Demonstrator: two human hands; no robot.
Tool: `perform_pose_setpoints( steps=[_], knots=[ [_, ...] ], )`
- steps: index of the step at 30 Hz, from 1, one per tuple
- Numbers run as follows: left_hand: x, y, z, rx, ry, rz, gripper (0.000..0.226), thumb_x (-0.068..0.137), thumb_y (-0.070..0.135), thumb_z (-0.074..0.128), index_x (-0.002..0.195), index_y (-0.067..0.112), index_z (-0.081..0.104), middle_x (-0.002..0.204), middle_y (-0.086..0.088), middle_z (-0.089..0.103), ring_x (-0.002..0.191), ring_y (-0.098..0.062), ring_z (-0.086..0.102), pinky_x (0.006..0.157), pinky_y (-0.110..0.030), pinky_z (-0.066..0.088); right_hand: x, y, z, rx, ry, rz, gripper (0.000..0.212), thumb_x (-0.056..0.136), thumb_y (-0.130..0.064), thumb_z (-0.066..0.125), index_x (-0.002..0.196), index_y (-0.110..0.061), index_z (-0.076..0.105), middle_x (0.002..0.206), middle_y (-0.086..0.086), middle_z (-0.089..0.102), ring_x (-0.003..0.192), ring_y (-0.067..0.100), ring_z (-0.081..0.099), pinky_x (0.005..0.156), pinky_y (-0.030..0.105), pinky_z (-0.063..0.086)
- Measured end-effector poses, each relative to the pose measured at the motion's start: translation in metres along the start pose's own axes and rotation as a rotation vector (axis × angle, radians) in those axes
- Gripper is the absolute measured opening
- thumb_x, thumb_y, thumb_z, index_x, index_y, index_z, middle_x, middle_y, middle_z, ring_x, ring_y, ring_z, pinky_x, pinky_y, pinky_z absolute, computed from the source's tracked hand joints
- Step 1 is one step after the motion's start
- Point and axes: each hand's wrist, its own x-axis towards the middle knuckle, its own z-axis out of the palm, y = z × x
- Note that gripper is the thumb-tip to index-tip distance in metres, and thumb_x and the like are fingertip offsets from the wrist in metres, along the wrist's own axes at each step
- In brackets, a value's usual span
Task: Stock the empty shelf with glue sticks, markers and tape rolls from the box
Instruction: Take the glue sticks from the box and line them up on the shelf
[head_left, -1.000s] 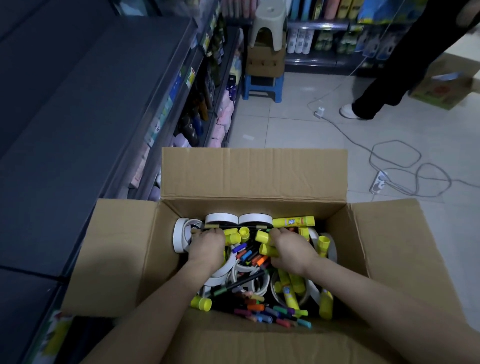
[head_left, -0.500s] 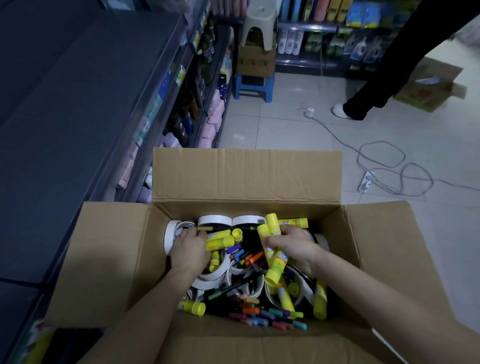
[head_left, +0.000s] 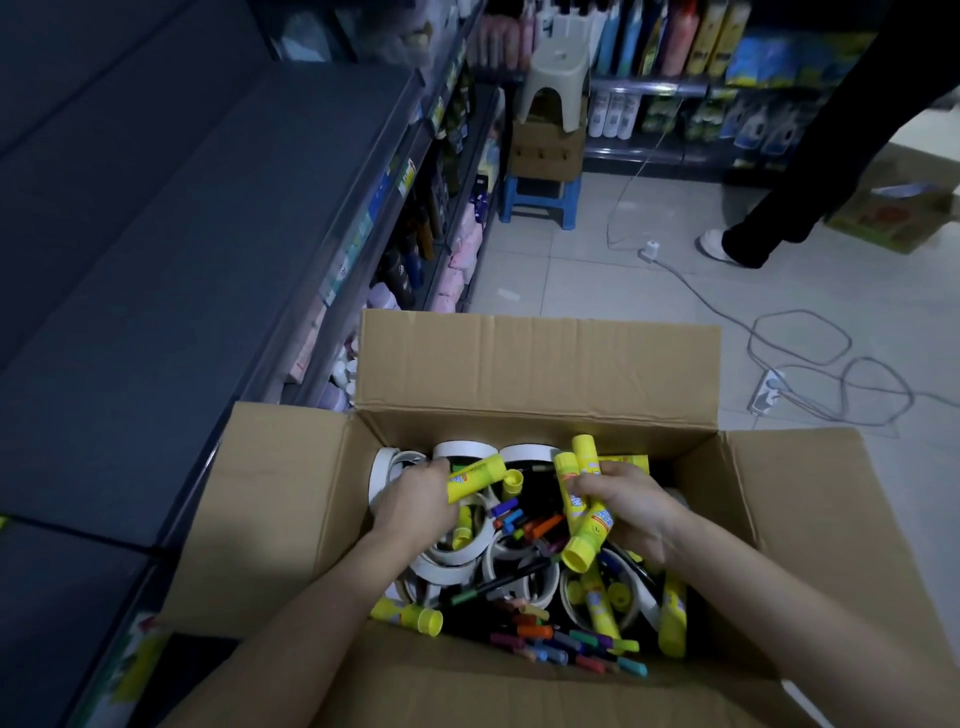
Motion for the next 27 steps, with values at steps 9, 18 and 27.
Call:
perform_pose_setpoints(
  steps=[9, 18, 27],
  knots=[
    [-0.002, 0.041, 0.005, 0.049, -0.299, -0.21, 0.016, 0.088, 0.014, 0.055, 0.101, 0.006, 0.058, 0.104, -0.011, 0.063, 0.099, -0.029, 0.062, 0.076, -0.035, 0.05, -0.006, 0.0, -0.004, 0.054, 0.076, 0.004, 0.021, 0.081, -0.001, 0.066, 0.101, 0.002, 0.06, 0.081, 0.016, 0.059, 0.066, 0.026, 0.058, 0.064, 0.037, 0.051],
    [-0.004, 0.018, 0.005, -0.61, -0.349, -0.496, 0.024, 0.07, 0.0, 0.067, 0.067, 0.007, 0.044, 0.062, -0.01, 0.051, 0.051, -0.026, 0.055, 0.047, -0.024, 0.042, -0.008, 0.002, -0.004, 0.081, 0.066, 0.025, 0.019, 0.081, 0.002, 0.066, 0.098, 0.003, 0.058, 0.08, 0.018, 0.058, 0.066, 0.028, 0.057, 0.065, 0.039, 0.05],
    [-0.019, 0.001, -0.042, -0.63, -0.381, -0.497, 0.03, 0.073, -0.009, 0.068, 0.095, 0.006, 0.054, 0.081, -0.013, 0.056, 0.075, -0.03, 0.065, 0.055, -0.033, 0.058, -0.012, -0.009, 0.011, -0.004, 0.011, 0.003, 0.012, 0.084, -0.001, 0.063, 0.095, 0.0, 0.058, 0.073, 0.014, 0.052, 0.06, 0.023, 0.051, 0.058, 0.031, 0.046]
  ],
)
